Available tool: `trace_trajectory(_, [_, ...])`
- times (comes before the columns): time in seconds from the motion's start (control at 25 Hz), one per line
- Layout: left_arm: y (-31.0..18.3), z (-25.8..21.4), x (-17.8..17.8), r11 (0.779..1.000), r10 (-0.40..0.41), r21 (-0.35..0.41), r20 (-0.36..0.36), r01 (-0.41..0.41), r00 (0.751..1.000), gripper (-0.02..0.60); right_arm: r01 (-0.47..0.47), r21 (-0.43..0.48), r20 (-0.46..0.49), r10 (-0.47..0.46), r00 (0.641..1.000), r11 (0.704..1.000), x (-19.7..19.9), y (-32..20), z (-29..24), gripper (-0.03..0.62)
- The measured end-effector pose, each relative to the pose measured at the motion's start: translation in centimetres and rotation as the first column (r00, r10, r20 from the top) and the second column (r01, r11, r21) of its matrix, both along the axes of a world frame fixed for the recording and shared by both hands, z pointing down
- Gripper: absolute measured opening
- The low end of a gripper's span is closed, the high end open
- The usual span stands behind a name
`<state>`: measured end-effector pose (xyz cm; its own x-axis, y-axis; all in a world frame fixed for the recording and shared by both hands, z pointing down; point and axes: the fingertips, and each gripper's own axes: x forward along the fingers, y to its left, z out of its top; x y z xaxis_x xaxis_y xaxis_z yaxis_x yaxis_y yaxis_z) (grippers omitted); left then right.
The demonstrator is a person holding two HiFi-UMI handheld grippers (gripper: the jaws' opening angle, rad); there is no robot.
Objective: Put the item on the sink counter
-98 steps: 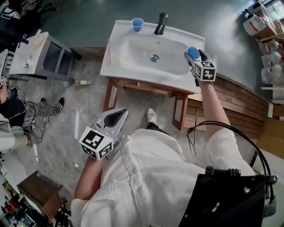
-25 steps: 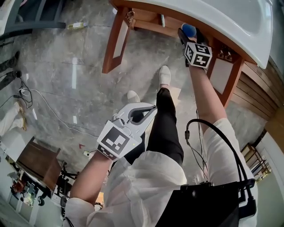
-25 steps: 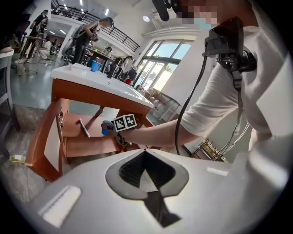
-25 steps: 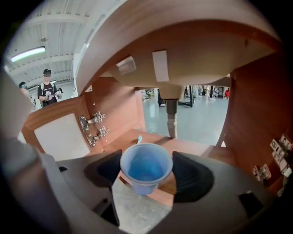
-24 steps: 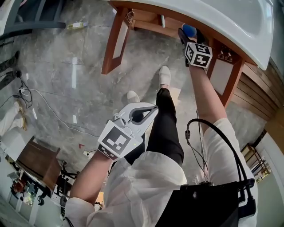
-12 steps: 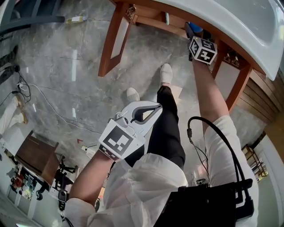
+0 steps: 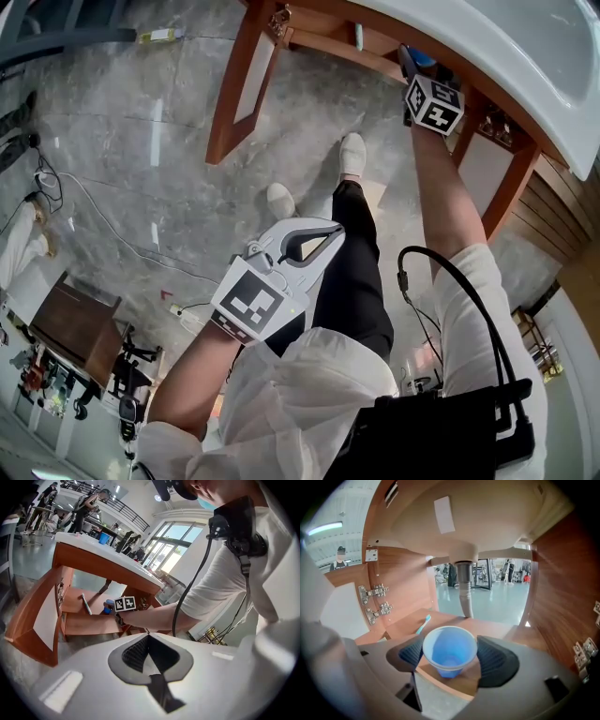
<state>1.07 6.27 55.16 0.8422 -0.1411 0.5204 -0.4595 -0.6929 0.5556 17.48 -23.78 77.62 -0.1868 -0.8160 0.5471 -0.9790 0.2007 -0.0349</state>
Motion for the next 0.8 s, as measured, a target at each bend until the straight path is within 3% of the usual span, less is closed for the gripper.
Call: trace_trajectory(0.8, [0.1,0.9,0.1,1.000,-0.015,-0.008,-0.005,0.015,1.000,0.005,0.027,-0.018,-0.007,-0.027,1.000,0.999,0.1,0.8,1.2,0.350])
